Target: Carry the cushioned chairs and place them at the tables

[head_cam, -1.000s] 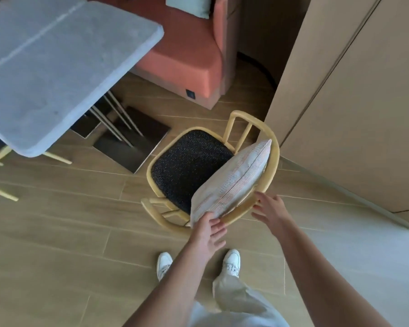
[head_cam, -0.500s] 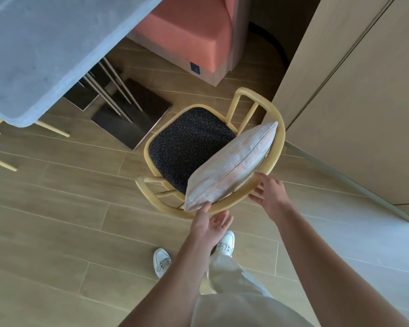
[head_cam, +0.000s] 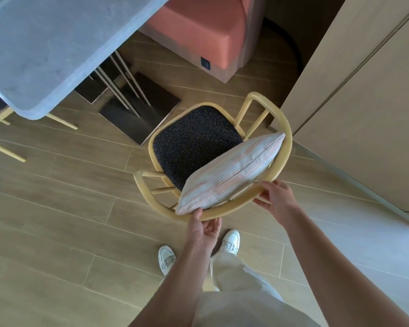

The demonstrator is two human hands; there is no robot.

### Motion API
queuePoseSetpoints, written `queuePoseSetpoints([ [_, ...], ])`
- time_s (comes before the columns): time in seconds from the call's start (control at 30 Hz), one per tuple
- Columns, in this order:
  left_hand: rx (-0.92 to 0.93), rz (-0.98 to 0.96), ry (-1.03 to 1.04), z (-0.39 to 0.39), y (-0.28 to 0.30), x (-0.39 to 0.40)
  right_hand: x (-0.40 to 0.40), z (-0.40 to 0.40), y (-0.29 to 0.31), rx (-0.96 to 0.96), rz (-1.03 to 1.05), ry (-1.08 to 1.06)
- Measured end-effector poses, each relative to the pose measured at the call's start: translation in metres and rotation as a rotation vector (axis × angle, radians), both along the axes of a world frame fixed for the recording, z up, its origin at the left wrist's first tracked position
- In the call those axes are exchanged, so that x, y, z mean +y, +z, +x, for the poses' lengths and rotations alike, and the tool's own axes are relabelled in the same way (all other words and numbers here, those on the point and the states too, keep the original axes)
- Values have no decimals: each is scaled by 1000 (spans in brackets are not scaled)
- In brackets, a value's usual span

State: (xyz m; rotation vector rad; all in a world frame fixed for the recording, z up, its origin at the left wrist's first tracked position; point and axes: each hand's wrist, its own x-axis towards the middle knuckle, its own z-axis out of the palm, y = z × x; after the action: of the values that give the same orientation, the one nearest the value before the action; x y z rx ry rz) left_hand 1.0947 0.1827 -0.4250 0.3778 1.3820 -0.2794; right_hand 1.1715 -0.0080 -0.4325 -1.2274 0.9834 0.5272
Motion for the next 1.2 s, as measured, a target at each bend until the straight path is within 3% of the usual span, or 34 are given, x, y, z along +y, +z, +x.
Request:
queuePoseSetpoints([
  [0.3,27,176,120,-7,3,140,73,7,-4,22,-18,12],
  [0.57,-23,245,-88,-3,13,262,188,-11,8,45,-116,-24],
  [0.9,-51,329,-262,-15,12,426,341,-80,7,127,4,-127],
  [1.2,0,310,-261,-50,-8,485,401,-128,-15,232,55,-150],
])
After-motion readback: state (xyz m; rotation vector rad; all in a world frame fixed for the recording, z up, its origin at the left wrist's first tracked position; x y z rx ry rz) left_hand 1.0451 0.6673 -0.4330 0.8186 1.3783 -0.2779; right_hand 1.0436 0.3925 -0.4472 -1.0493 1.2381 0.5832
